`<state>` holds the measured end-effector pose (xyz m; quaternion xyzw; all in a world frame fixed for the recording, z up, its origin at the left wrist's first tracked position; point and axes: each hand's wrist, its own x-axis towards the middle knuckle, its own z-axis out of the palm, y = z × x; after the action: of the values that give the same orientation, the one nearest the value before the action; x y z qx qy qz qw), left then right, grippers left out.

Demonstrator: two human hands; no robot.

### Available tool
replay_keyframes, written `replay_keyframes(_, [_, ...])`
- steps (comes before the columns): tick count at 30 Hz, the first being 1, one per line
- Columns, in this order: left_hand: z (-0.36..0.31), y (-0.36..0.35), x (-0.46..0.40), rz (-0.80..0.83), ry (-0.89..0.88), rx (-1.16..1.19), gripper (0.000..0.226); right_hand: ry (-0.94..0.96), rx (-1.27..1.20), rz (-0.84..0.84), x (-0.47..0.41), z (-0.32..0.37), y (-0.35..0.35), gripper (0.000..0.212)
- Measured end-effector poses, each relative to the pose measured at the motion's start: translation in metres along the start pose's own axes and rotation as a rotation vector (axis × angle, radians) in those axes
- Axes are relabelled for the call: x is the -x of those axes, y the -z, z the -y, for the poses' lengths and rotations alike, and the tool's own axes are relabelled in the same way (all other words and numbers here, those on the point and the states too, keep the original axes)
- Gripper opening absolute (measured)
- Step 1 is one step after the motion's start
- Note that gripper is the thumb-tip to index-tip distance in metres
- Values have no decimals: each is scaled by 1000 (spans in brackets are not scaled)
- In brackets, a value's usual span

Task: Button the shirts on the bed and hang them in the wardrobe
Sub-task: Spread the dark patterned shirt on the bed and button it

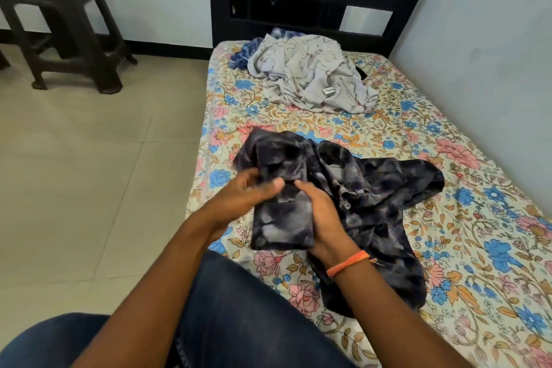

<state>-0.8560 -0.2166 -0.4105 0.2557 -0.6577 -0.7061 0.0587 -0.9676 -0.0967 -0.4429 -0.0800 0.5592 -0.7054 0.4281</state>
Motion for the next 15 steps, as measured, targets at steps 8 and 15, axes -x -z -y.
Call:
replay_keyframes(8, [32, -43, -3, -51, 148, 149, 17, -72, -93, -31, 11, 19, 34, 39])
replay_keyframes(15, [32, -44, 2, -129, 82, 182, 19, 36, 240, -40, 42, 10, 44, 27])
